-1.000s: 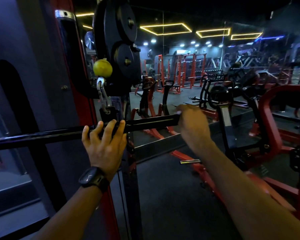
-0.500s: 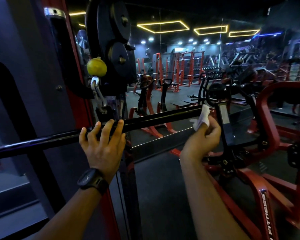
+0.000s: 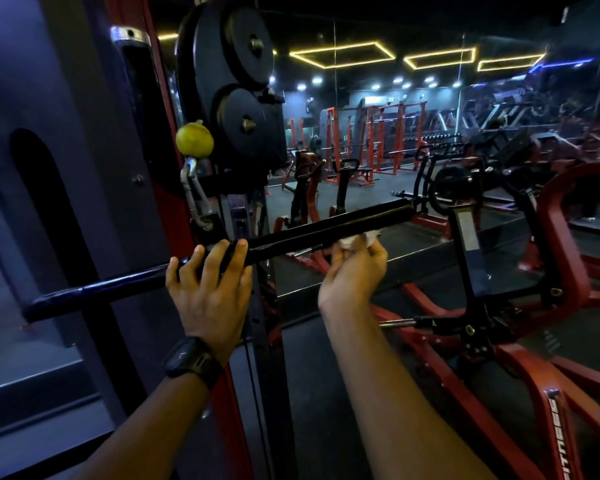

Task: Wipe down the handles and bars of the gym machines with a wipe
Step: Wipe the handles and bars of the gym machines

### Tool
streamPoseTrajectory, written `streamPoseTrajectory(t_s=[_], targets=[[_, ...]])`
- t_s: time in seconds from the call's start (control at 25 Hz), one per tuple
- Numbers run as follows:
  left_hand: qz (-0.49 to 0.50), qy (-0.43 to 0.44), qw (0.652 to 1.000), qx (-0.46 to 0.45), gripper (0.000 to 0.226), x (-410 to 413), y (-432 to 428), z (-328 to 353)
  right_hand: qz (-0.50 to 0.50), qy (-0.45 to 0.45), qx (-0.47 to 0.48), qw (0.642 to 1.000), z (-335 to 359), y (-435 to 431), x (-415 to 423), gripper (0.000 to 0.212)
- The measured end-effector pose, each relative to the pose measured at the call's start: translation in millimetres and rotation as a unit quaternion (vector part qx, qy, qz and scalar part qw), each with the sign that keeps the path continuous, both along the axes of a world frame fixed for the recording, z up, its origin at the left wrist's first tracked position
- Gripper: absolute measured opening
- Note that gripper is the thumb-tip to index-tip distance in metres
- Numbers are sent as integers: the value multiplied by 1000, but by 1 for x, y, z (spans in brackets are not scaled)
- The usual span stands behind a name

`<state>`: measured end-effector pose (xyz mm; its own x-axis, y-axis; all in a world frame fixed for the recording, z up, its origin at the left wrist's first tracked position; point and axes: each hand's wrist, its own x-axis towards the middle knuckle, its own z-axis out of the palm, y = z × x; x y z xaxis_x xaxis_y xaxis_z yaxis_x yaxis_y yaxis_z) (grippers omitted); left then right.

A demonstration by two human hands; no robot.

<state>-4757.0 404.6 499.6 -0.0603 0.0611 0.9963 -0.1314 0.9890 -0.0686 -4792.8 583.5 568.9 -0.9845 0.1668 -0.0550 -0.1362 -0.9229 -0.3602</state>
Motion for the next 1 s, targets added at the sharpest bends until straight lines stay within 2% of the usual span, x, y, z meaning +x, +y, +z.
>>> streamPoseTrajectory(t_s=[0.12, 0.28, 0.4, 0.52, 0.68, 0.8, 0.92, 1.0], targets=[[-3, -5, 1000, 0, 32, -1, -2, 1, -1, 15, 9, 1000, -2, -15, 5, 11], [1, -3, 1000, 2, 34, -1, -5, 0, 7, 54, 49, 997, -3, -28, 10, 24], [3, -9, 1000, 4, 34, -2, -3, 2, -4, 35, 61, 998, -12, -43, 26, 18], [-6, -12, 1000, 4, 33, -1, -3, 2, -5, 65, 92, 994, -16, -50, 29, 12], [1, -8, 1000, -4, 30, 0, -3, 2, -42, 56, 46, 996, -13, -48, 25, 17], [-11, -8, 1000, 8, 31, -1, -1, 4, -14, 74, 98, 992, -17, -55, 31, 16], [-8, -19, 1000, 7, 33, -1, 0, 5, -29, 57, 98, 993, -18, -60, 31, 15], [-10, -17, 1000, 11, 33, -1, 1, 4, -8, 81, 152, 985, -18, -64, 32, 14]])
